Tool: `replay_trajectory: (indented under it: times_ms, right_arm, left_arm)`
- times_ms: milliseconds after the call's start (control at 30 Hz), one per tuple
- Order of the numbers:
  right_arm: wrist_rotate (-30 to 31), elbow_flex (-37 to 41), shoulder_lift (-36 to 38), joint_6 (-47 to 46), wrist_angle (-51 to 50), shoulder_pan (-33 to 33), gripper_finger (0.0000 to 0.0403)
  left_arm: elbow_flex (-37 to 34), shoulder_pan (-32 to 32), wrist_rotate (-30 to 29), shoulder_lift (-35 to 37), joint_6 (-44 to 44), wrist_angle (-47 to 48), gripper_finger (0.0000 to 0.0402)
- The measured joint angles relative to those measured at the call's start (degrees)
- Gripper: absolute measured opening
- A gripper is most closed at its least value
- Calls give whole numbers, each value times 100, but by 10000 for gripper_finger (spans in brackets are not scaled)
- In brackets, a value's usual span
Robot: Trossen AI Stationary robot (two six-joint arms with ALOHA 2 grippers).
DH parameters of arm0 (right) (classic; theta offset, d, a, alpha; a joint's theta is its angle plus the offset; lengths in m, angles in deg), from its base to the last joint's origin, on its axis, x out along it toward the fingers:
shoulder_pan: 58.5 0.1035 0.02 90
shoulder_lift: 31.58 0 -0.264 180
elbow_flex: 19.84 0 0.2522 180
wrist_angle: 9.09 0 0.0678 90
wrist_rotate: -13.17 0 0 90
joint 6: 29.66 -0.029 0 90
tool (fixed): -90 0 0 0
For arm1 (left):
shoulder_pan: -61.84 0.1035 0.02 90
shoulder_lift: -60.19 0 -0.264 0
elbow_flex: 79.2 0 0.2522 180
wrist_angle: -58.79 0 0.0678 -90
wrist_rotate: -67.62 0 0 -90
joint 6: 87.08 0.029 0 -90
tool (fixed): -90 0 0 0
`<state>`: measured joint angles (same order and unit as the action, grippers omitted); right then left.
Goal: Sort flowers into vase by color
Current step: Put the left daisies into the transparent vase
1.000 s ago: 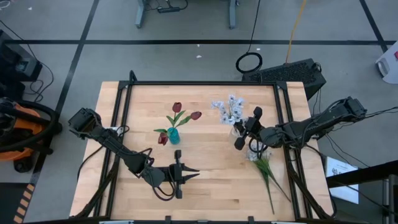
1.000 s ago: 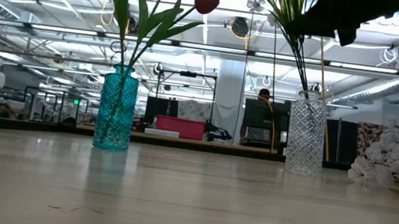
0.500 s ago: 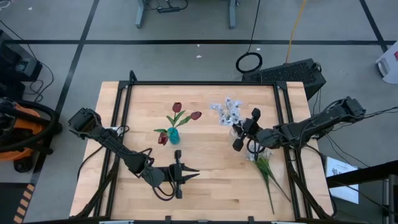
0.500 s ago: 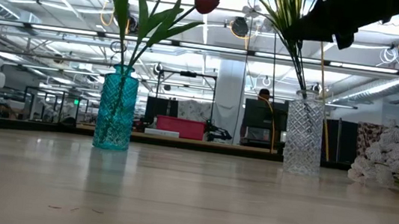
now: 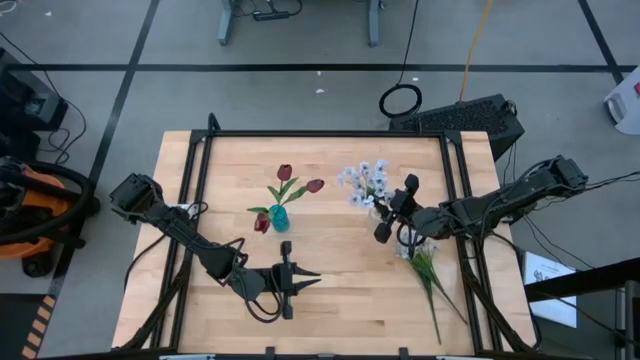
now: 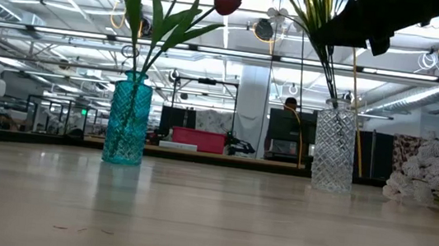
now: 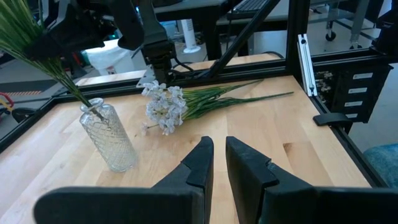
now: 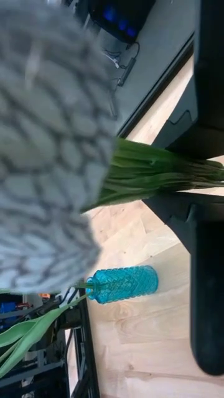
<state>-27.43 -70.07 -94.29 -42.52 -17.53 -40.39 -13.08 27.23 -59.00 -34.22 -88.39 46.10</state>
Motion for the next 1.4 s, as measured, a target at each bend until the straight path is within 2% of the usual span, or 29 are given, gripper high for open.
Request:
replay_trajectory:
  times_ms: [300,467,1133,1400]
  right_arm:
    - [-39,-2,0,-430,-443,0,96]
    - [-46,-2,0,-886,-858,0,127]
    - [-326,-7,45,-1403,-1169,59,272]
    - [-323,-7,311,-1879,-1757,208,300]
  left_arm:
    - [0,-2,0,0,-3,3,49]
    - [0,-2,78,0,1,21,49]
    - [0,-2,87,0,2,75,49]
    - [0,-2,90,0,-274,356,49]
